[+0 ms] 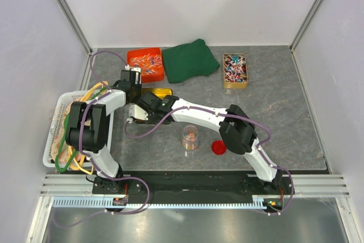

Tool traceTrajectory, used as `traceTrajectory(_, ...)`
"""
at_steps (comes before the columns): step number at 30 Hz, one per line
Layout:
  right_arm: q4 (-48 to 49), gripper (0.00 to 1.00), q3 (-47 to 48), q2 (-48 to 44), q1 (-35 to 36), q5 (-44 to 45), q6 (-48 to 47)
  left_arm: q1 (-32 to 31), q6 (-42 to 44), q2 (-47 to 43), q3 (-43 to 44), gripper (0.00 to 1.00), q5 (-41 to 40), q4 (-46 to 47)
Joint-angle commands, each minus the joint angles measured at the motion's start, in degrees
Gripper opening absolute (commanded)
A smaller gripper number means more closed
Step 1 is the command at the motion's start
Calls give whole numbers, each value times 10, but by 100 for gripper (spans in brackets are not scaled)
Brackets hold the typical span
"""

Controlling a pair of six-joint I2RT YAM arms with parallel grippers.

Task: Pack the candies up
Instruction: Scoop the fake candies from the storage box.

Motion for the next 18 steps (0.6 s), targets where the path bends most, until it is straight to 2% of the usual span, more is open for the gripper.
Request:
traceTrajectory(1,-79,12,-41,43,-11,1,7,-1,-19,-3,23,2,13,29)
traceTrajectory(13,-83,22,-56,35,-11,-8,0,-1,-19,-1,23,2,14,29)
traceTrajectory(18,-85,23,-60,33,-12,-13,0,-1,-19,-1,23,2,14,29)
